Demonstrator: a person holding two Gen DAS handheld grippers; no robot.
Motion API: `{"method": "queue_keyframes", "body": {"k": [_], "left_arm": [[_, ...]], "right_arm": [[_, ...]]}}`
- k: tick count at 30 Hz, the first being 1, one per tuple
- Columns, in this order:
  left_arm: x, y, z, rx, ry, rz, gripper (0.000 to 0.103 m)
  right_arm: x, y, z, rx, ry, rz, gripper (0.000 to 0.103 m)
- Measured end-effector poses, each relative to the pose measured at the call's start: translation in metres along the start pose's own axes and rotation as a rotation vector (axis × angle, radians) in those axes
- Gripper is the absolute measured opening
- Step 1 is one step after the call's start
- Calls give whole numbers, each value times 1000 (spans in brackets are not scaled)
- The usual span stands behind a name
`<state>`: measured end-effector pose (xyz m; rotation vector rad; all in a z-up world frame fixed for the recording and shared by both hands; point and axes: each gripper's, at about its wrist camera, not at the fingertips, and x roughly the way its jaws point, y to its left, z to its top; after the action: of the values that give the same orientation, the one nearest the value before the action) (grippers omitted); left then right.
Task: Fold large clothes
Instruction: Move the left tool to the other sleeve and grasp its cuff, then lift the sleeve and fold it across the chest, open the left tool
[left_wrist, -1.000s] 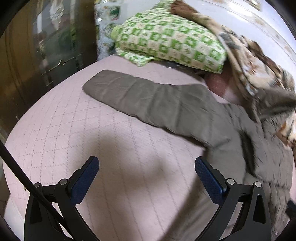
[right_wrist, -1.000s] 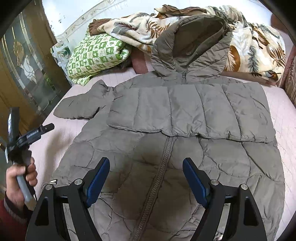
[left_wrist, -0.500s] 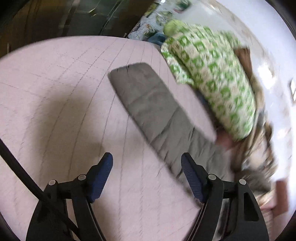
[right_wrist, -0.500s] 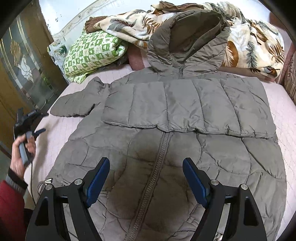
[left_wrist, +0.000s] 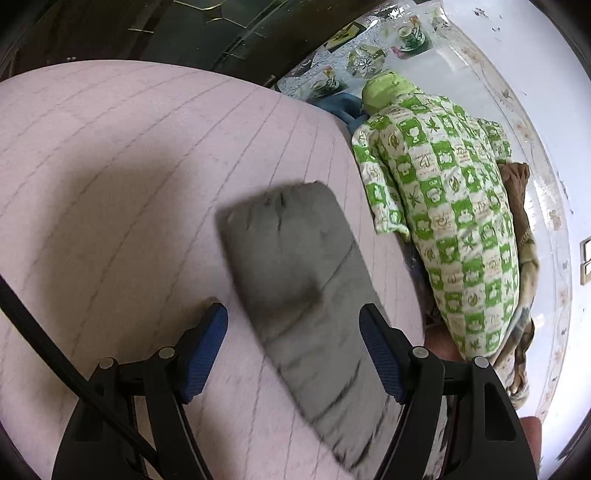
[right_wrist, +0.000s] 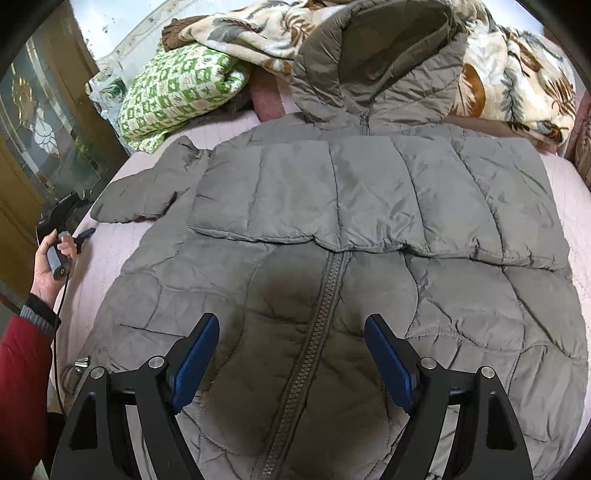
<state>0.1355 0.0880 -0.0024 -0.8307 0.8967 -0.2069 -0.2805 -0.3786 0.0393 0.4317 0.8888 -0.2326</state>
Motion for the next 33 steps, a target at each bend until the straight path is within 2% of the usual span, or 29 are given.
{"method": "queue_keyframes", "body": {"k": [2,4,6,8,10,14,16,20,27,33], "left_arm": [[9,-3,5,23,-14,13,70],[14,-7,5,61,-57,49,58],[19,-5,5,70,-73,70,16],[21,0,4,40,-73,50,15],[16,-7,3,58,-98,71,14],[-2,-35,-2,151,-166,95,12],[-16,-51,-4,187,-197,80,12],[-57,-104,-16,320,-271,44,12],[-150,-194,-62,503,-343,-111,12],[-204,-256,-106,618,-328,-198,12]], "right_arm": [[3,-2,1,15,5,7,84],[4,-3,2,23,4,10,84],[5,-4,2,23,0,2,85],[7,-6,2,31,4,-4,84],[9,-10,3,45,7,-11,84],[4,-23,6,91,-15,-24,84],[-2,-29,7,115,-37,-27,84],[-16,-43,7,153,-70,-55,84],[-44,-74,9,246,-138,-75,85],[-75,-93,9,301,-215,-74,85]]}}
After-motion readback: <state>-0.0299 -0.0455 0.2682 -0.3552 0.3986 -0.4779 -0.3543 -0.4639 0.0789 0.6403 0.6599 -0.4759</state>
